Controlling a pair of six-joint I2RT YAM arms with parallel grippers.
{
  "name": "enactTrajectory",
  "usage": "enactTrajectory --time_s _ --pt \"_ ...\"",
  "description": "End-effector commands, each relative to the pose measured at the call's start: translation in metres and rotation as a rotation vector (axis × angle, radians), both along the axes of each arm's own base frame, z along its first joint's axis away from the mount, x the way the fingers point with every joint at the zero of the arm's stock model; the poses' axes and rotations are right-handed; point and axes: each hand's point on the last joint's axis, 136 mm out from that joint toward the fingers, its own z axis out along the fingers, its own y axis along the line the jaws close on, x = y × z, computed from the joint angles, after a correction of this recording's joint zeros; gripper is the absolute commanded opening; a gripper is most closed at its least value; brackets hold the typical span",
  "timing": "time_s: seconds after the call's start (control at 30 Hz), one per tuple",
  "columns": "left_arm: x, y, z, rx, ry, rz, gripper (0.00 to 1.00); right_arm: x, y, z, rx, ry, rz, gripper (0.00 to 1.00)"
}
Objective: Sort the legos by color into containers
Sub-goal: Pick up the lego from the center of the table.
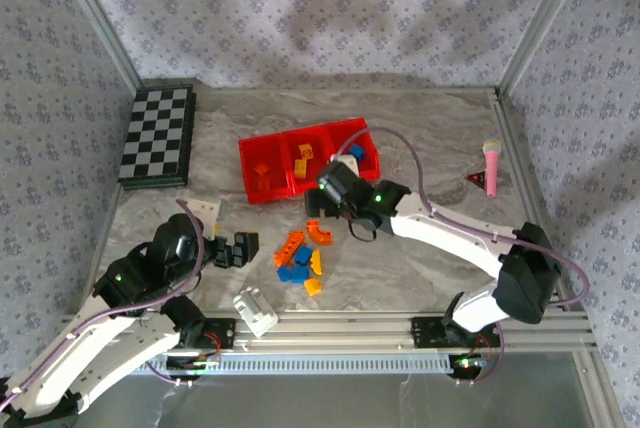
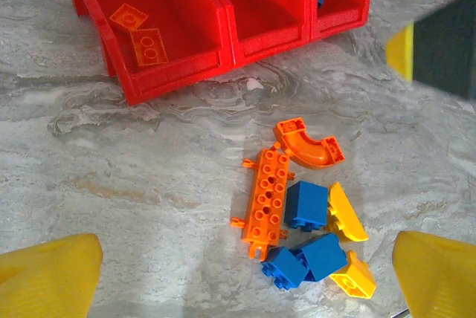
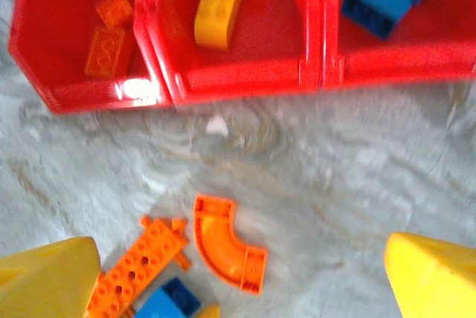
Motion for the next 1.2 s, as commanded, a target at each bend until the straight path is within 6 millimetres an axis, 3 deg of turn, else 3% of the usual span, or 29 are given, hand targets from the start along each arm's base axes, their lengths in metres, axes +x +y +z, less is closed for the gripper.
enactTrajectory --time_s 0.0,0.17,0.33,0.47,0.57,0.8,1.17 --pt "-0.001 -0.005 0.0 0.0 -0.001 -0.028 1.0 -0.024 0.0 -0.034 -0.002 0.081 -0.073 0.99" --pt "-0.002 -0.007 -0.001 0.0 0.007 -0.035 1.0 -0.043 0.01 -0.064 -0.124 0.124 0.053 0.98" --pt "-0.002 -0.008 -0.001 -0.004 0.01 -0.042 1.0 -0.045 0.01 -0.069 -0.248 0.146 0.15 0.97" --pt "-0.003 -0.008 -0.001 -0.006 0.01 -0.042 1.0 -0.039 0.011 -0.077 -0.328 0.184 0.212 0.97" --pt "-0.003 -0.007 -0.001 -0.006 0.01 -0.041 1.0 -0.032 0.001 -0.089 -0.403 0.232 0.202 0.96" --pt "-0.002 -0.007 -0.001 -0.006 0.009 -0.036 1.0 -0.018 0.004 -0.097 -0.405 0.267 0.228 0.95" --pt "-0.002 -0.006 -0.001 -0.003 0.011 -0.033 1.0 -0.009 0.03 -0.105 -0.398 0.284 0.296 0.95"
